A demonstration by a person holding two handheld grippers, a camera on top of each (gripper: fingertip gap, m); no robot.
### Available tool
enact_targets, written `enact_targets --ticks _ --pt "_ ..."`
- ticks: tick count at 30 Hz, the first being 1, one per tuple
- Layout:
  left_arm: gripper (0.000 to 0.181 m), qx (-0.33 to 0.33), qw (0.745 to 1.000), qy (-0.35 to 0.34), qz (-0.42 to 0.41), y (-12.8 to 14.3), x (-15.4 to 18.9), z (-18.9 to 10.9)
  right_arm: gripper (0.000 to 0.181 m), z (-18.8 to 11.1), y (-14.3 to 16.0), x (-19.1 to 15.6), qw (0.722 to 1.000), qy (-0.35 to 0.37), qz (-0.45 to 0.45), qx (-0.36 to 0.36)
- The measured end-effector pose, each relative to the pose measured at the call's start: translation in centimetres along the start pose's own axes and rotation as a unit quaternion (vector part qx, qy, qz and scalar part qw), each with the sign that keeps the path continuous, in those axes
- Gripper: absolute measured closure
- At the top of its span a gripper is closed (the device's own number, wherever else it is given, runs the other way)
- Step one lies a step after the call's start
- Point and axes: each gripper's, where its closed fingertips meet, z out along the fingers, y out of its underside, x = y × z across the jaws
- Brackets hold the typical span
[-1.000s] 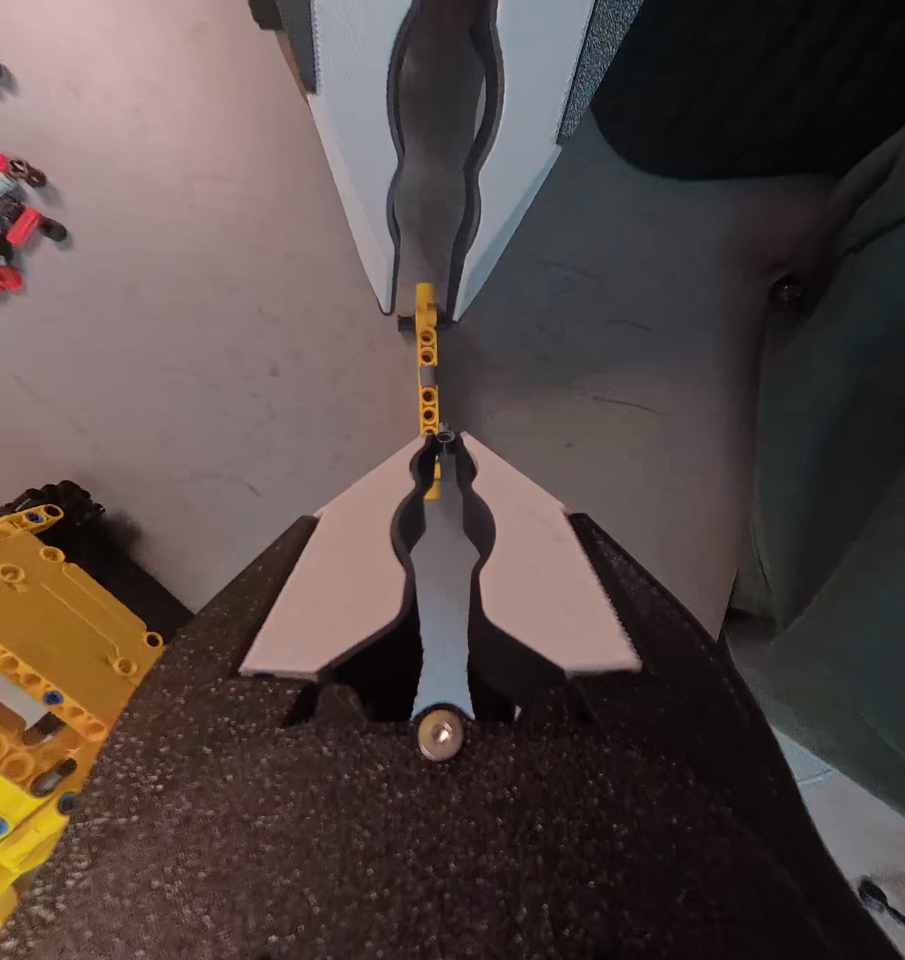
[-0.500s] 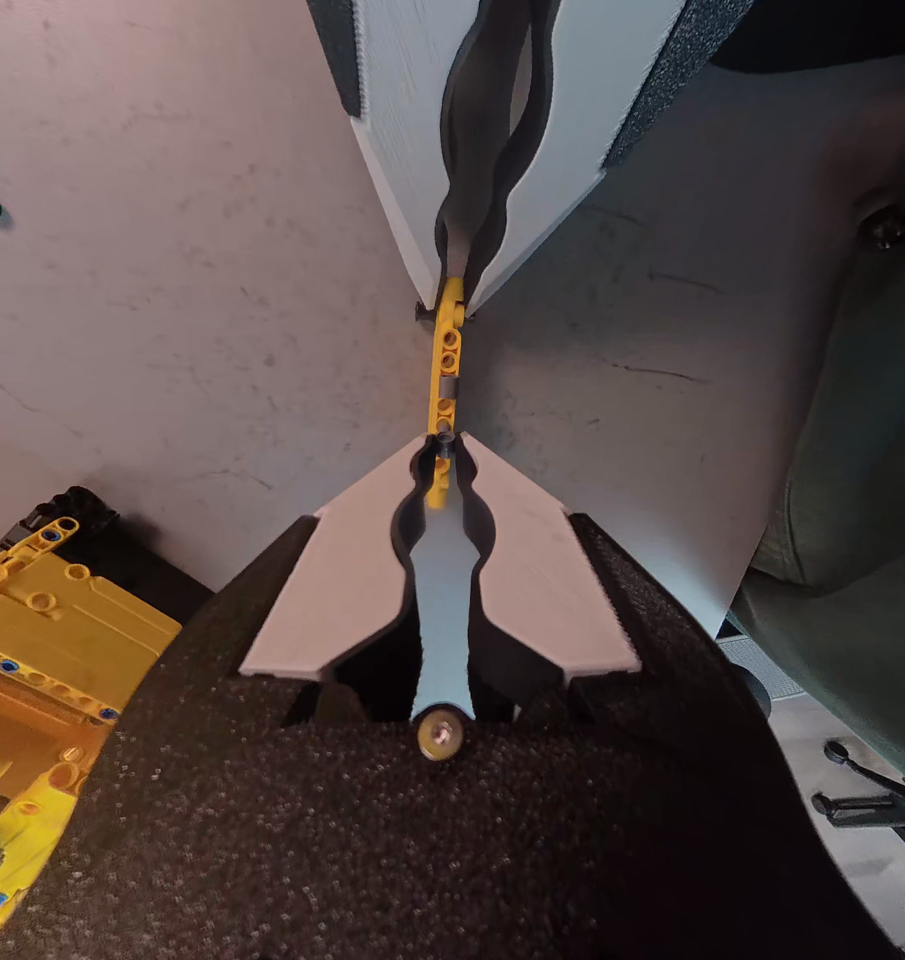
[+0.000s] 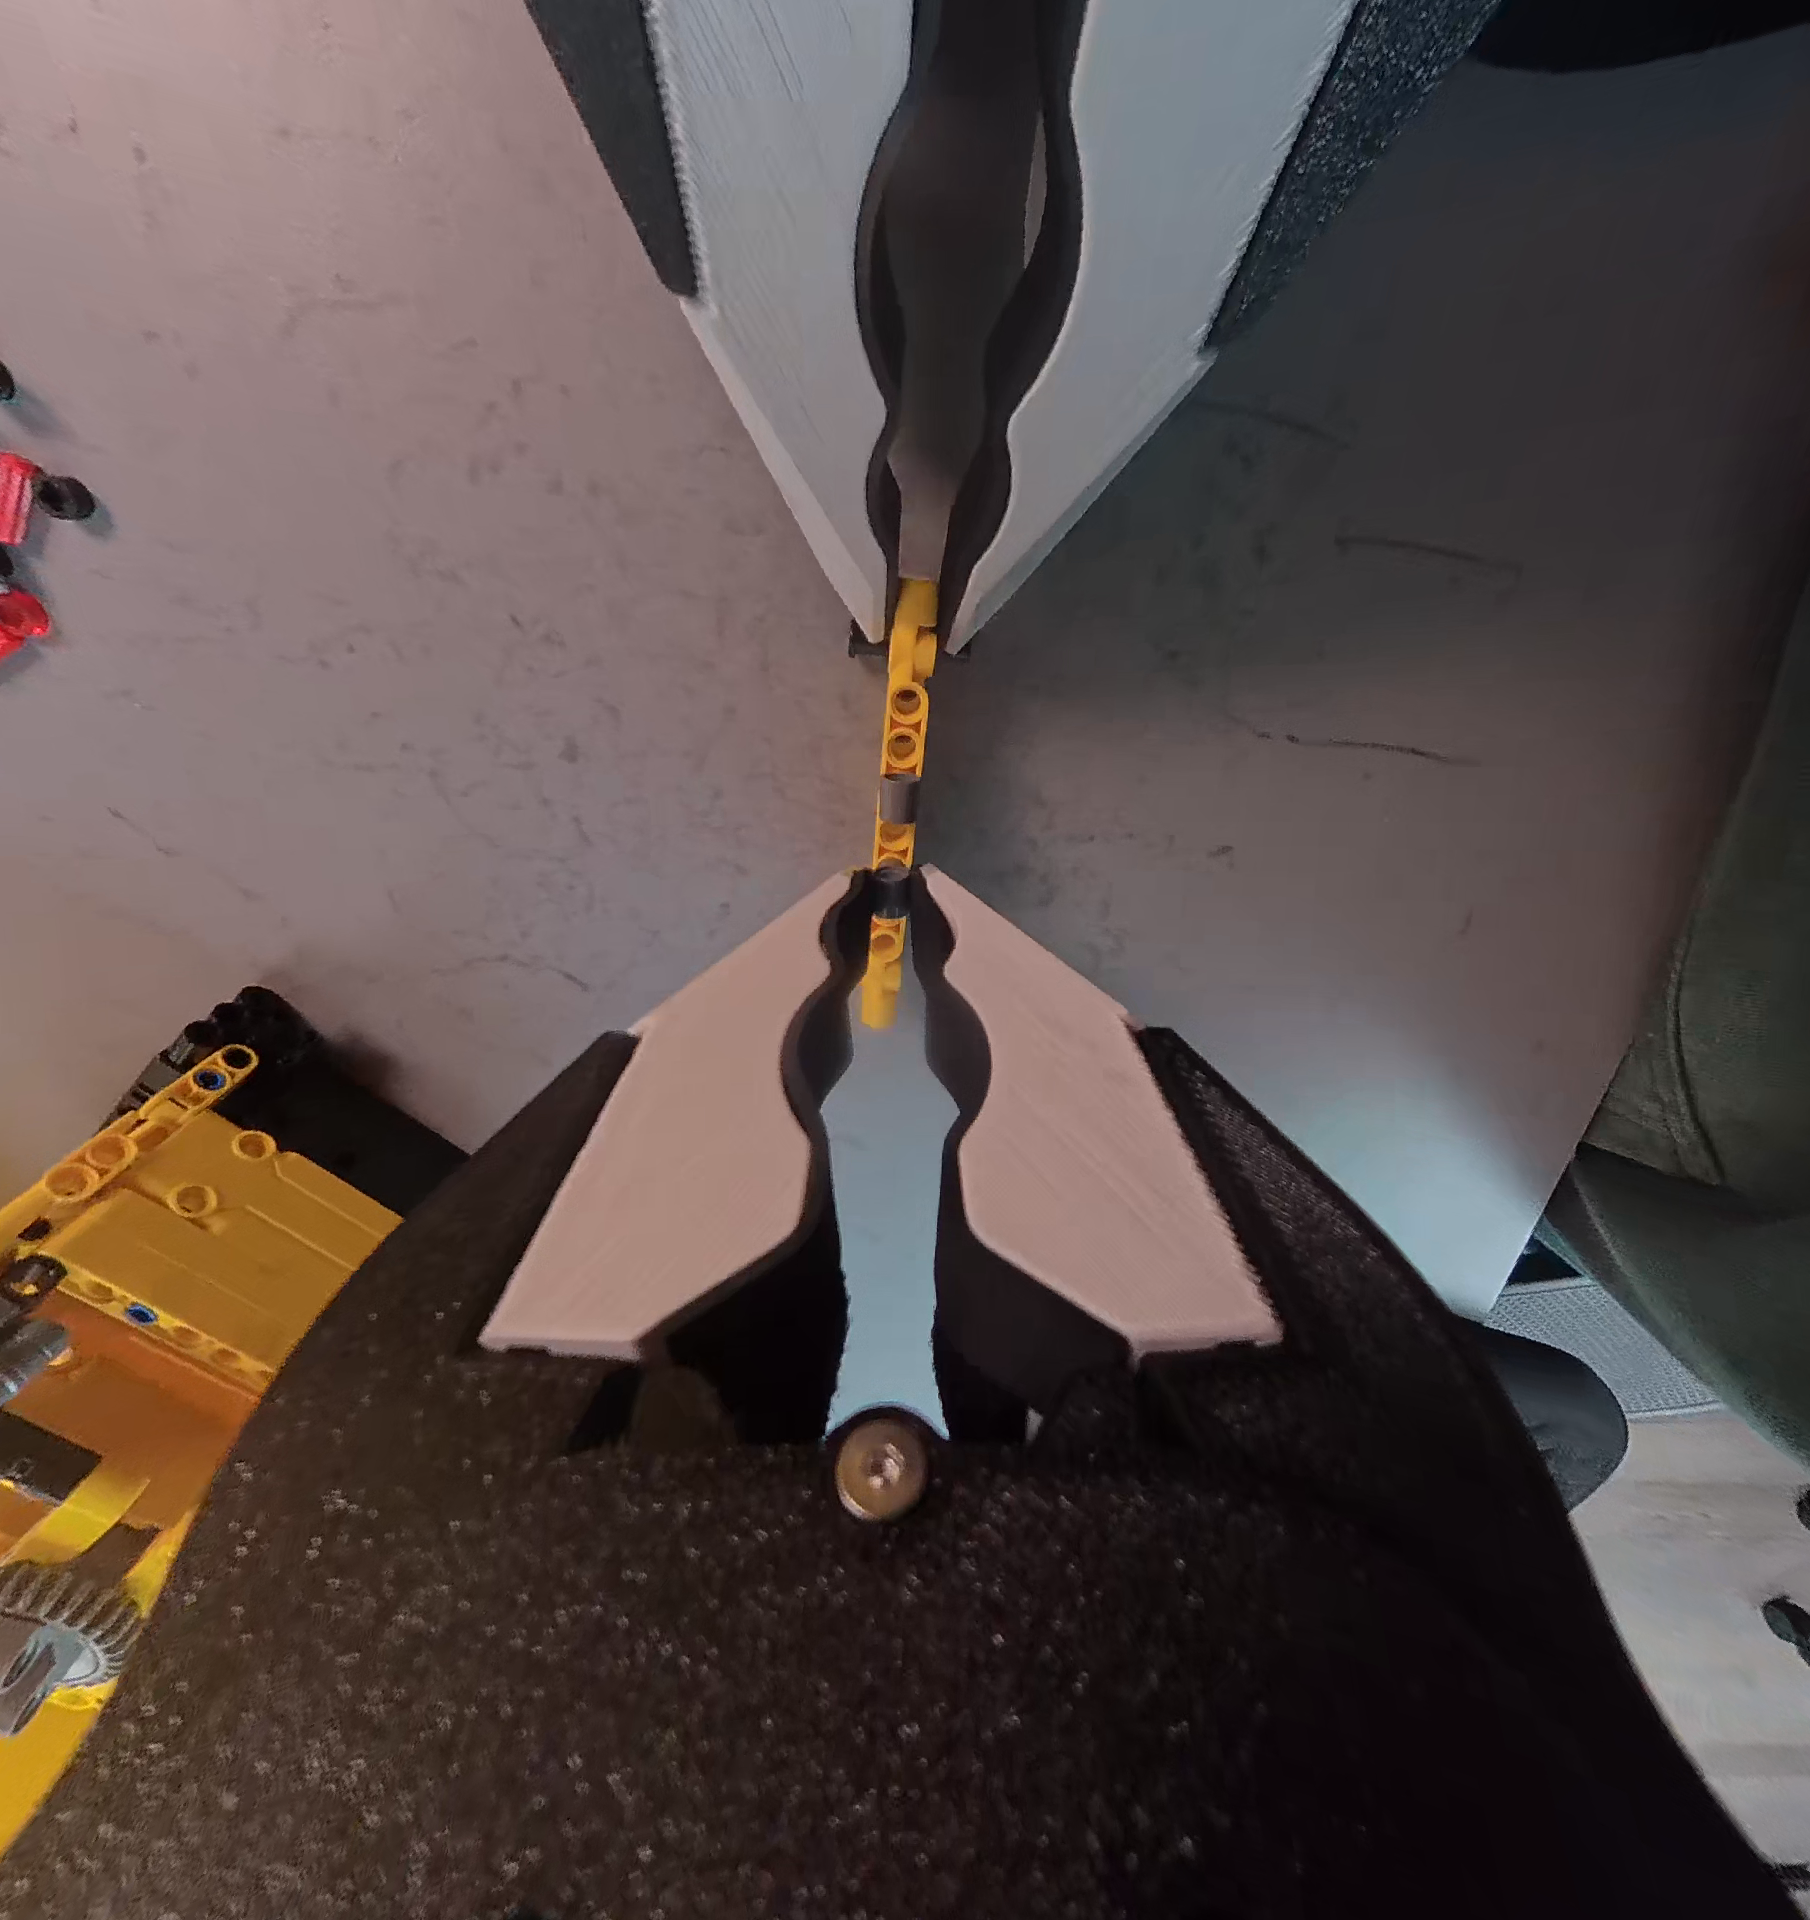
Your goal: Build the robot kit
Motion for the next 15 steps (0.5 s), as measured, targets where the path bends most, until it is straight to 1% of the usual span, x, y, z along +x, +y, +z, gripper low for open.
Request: enact_targets --ticks 4,13,15 --pt "0.175 -0.007 1.000 -0.008 0.016 -0.05 -0.04 0.02 0.174 -0.02 0.02 -0.02 1.000 0.001 -0.003 0.001" --pt "0.175 0.013 1.000 0.004 0.019 -0.19 -0.03 0.03 0.174 -0.02 0.02 -0.01 1.000 -0.002 -0.002 0.002" --pt "0.175 0.018 1.000 -0.001 0.018 -0.23 -0.39 0.02 0.174 -0.05 0.03 0.00 1.000 -0.002 -0.002 0.002"
